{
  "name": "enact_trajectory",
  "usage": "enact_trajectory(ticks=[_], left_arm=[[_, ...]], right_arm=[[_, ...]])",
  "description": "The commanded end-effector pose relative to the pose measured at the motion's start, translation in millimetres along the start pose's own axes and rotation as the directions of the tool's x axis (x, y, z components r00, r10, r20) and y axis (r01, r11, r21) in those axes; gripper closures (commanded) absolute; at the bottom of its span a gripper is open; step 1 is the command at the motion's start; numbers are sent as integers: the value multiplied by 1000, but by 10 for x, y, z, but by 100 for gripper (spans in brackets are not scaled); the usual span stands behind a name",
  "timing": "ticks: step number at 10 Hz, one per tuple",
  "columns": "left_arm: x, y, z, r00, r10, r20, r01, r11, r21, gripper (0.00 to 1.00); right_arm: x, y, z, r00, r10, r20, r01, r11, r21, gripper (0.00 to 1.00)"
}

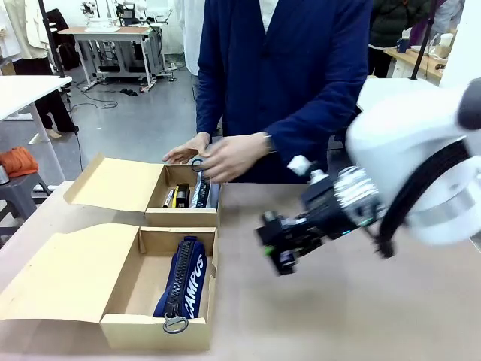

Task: Place items inside the box.
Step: Pick up a Pencil pouch or Stapler and place it inside the Mailer Box closest to the robot.

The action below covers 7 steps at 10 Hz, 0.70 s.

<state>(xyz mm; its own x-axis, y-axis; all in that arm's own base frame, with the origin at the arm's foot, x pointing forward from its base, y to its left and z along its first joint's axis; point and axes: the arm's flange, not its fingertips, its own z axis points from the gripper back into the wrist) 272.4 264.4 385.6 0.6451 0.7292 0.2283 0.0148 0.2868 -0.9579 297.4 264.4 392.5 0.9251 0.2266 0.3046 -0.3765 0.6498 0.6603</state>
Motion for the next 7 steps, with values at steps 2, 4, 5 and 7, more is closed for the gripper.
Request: enact_trajectory(ticks=[2,4,5,7], left_arm=[[-37,0,30,1000,-17,-8,17,1000,-9,0],[-37,0,30,1000,-17,-8,17,1000,-9,0],[-37,0,30,1000,-17,-8,17,1000,-9,0],[-37,0,30,1000,-17,-8,17,1000,-9,0]], right_arm=[[-52,344,-293,1000,19,-9,-19,999,-36,79],[-167,475,-378,999,24,-40,-24,1000,-12,79],[-304,283,-157,996,-85,-6,84,989,-122,79],[-694,63,561,954,-188,232,210,975,-75,79]])
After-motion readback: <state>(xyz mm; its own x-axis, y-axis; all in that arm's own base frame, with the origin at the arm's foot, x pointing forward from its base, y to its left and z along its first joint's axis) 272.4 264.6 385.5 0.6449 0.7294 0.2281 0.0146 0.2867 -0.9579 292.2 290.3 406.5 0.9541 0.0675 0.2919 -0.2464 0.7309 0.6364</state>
